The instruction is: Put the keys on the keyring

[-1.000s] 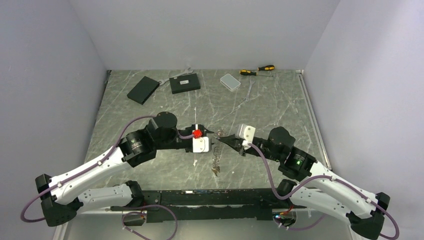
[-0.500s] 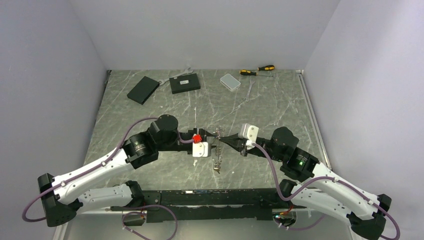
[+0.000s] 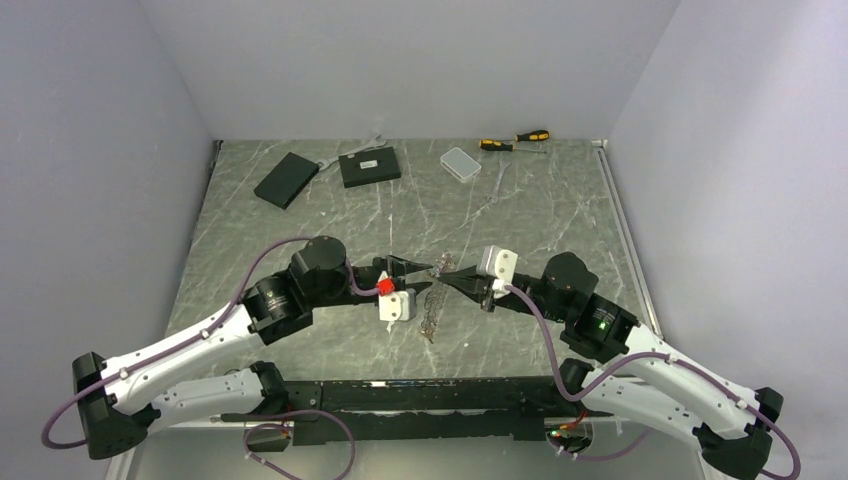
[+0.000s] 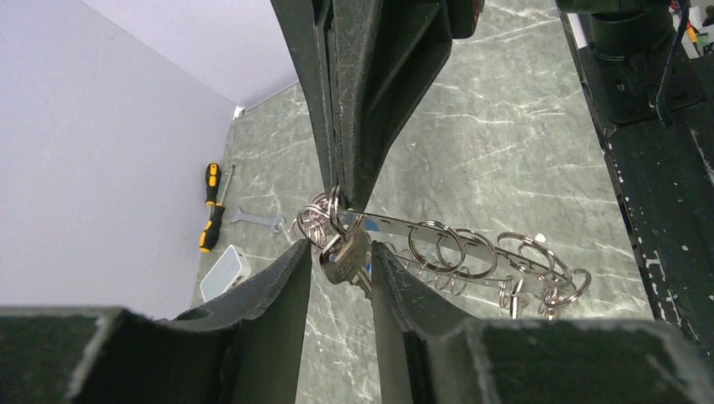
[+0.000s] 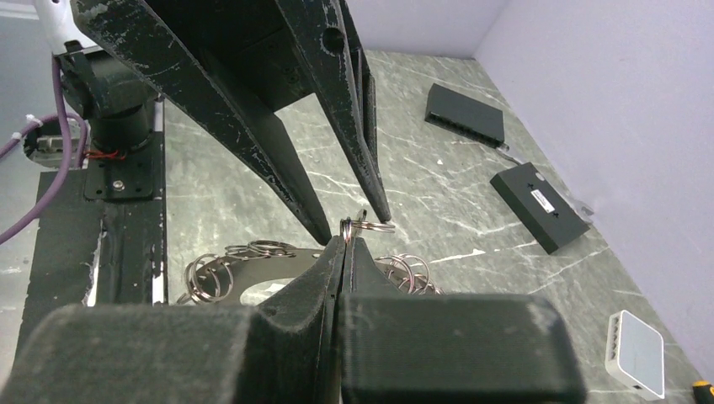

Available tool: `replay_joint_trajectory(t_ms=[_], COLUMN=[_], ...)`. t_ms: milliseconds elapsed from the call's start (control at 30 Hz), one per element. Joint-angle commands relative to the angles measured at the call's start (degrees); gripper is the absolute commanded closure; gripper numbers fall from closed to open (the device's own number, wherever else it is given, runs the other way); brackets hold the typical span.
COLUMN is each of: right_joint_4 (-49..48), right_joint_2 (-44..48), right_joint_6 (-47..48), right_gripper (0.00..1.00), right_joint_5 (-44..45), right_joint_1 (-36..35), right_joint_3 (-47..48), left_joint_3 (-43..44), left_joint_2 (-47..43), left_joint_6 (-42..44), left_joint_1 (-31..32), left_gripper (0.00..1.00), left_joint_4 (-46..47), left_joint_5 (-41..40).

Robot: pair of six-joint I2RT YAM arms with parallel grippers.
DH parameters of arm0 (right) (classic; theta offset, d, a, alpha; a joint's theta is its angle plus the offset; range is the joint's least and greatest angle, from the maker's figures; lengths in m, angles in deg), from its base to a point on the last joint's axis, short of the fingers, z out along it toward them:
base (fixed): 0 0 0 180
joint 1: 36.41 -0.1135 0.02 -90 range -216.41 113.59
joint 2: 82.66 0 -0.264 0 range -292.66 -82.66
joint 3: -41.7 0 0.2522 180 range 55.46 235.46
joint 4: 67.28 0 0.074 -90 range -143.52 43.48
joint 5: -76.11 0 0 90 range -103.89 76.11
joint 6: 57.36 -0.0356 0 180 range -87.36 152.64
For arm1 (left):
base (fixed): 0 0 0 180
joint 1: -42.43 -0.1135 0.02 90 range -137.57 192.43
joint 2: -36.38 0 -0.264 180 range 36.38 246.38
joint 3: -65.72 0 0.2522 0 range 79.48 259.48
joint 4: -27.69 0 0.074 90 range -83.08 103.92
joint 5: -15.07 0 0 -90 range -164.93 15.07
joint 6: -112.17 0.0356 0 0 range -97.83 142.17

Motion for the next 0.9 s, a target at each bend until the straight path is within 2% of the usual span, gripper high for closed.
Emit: replay_joint_trajectory(t_ms=[0,133,300,433,600,867], right_joint_4=[-4.0,-3.7,-3.5,-3.4,-3.7,-3.5], right_joint_2=[0.2,0.0,0.1,0.3,0.3,0.2], right_joint_6=[-0.6,-0.6,-0.7,-0.7,-1.7,-4.2], right_gripper=[1.00,1.00,1.00,1.00,1.00,1.00], right_joint_5=[-1.7,-1.8,-1.9,-1.8,-0.6,2.6], right_joint_1=[-0.1,-0.1,-0.1,-0.1,-0.1,-0.1], right_joint_3=[3.3,3.5,3.8,3.8,3.7,4.7], left_joint_3=[-0.6,-1.1,-2.0,-3.2,-4.3,-3.9], left_joint_2=[-1.1,-0.6,-0.3,-0.8,-2.0,-3.8], left_joint_6=[0.6,0.1,0.0,0.4,2.2,7.8], left_joint_1=[0.1,0.2,0.2,0.2,0.2,0.2], left_gripper=[0.63,0.70,0.89,1.00,1.00,1.00], left_joint_4=[4.6,5.9,8.8,11.0,11.7,6.7], left_joint_5=[-0.8,-1.2,-2.6,-3.6,-4.7,-4.3])
